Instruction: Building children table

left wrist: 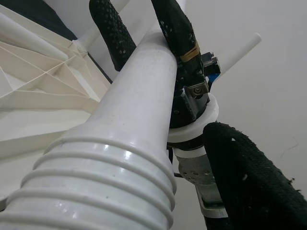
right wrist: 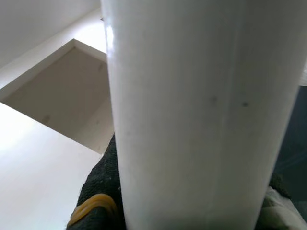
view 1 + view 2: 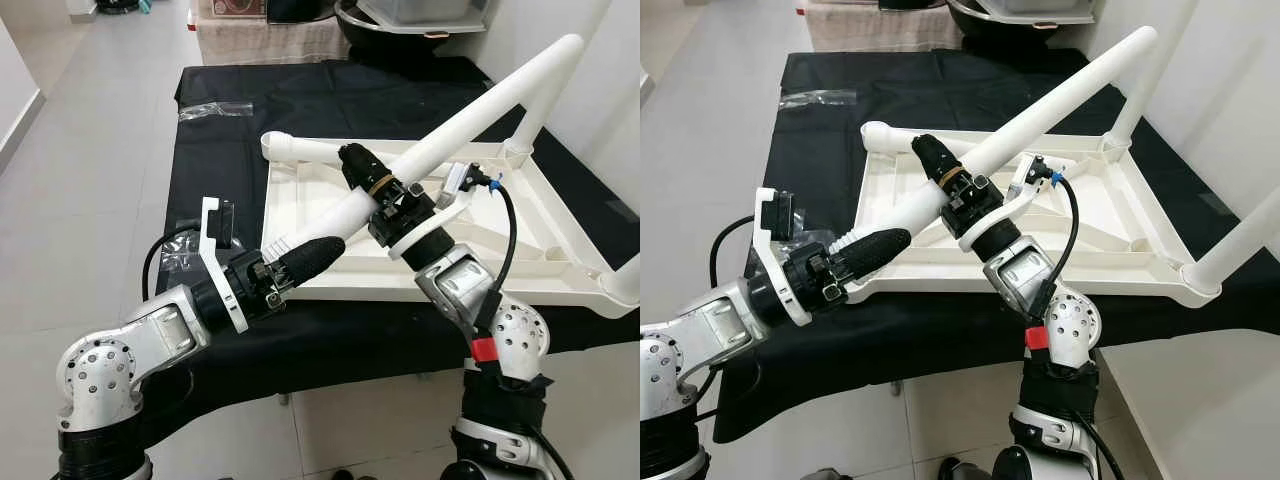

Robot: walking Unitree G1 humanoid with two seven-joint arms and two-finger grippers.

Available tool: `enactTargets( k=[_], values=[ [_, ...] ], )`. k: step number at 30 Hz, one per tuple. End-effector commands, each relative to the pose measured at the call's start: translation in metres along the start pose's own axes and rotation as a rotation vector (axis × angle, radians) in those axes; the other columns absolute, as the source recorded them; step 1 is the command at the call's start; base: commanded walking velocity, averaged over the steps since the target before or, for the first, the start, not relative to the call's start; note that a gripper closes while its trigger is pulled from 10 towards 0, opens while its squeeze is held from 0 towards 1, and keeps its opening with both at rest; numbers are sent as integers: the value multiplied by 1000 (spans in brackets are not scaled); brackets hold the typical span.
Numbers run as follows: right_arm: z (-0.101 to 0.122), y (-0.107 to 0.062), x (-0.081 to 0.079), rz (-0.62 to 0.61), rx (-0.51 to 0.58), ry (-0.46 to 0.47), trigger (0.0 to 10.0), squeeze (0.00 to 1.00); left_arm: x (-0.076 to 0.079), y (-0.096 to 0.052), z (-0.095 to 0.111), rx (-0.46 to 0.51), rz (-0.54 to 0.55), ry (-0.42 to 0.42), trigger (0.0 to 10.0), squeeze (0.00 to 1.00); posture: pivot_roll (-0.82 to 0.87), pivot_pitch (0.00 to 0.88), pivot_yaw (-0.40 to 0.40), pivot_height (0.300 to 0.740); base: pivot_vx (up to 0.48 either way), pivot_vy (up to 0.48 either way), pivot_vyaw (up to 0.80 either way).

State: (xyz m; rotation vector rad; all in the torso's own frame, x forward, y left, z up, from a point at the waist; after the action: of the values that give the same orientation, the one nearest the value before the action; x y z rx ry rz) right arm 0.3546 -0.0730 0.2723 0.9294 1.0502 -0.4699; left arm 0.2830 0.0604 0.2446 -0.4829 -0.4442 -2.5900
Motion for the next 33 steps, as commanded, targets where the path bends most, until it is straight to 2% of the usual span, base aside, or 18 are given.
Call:
enactTargets(
  k=[1, 8, 9, 10, 21, 23, 24, 25, 26, 27, 33],
  values=[
    [-12, 5, -17, 78, -52, -7, 10000, 0, 2, 2, -16, -69, -3, -20, 10000, 0, 69, 128, -80, 740, 0, 0, 0],
    [-11, 5, -17, 70, -50, -16, 10000, 0, 2, 1, -14, -61, 0, -20, 10000, 0, 68, 135, -80, 740, 0, 0, 0],
    [-11, 5, -16, 66, -48, -19, 10000, 0, 0, 1, -14, -55, 11, -23, 6745, 0, 68, 134, -80, 740, 0, 0, 0],
    [-11, 5, -15, 61, -47, -21, 10000, 0, -1, 1, -12, -39, 12, -32, 0, 0, 69, 136, -80, 740, 0, 0, 0],
    [-8, 6, -13, 49, -38, -28, 10000, 0, -2, 2, -5, 1, 12, -33, 0, 0, 67, 135, -76, 740, 0, 0, 0],
    [6, 9, -12, 41, 22, -3, 10000, 0, -4, 1, -3, 3, 21, -26, 0, 0, 68, 139, -78, 740, 0, 0, 0],
    [6, 9, -12, 41, 22, -3, 10000, 0, -4, 1, -3, 3, 21, -26, 0, 0, 68, 139, -78, 740, 0, 0, 0],
    [19, 11, -13, 45, 86, 46, 10000, 0, -3, 0, -2, 0, 16, -17, 0, 0, 70, 139, -83, 740, 0, 0, 0],
    [19, 11, -13, 45, 86, 46, 10000, 0, -3, 0, -2, 0, 16, -17, 0, 0, 70, 139, -83, 740, 0, 0, 0],
    [21, 11, -15, 58, 101, 72, 10000, 0, -3, 0, -3, -13, 17, -5, 10000, 0, 70, 139, -83, 740, 0, 0, 0],
    [16, 9, -20, 90, 89, 96, 10000, 0, -5, -1, -7, -40, 26, 8, 10000, 0, 71, 124, -83, 740, 0, 0, 0]
  ],
)
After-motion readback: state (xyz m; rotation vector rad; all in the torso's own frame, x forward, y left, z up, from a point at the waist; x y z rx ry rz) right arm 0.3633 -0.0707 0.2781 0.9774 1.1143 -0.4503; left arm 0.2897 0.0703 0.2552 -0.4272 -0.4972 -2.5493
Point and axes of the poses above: a point about 5 cm out from each wrist's last joint towards the gripper, its own y axis pointing out of the wrist towards the gripper, its own z axis along the axis of the wrist's last joint, x = y × z, the point moved 6 cm from there along y, pointing out of the wrist towards the gripper, and after that the axes turned 14 degrees about y, right-handed, at the moved point
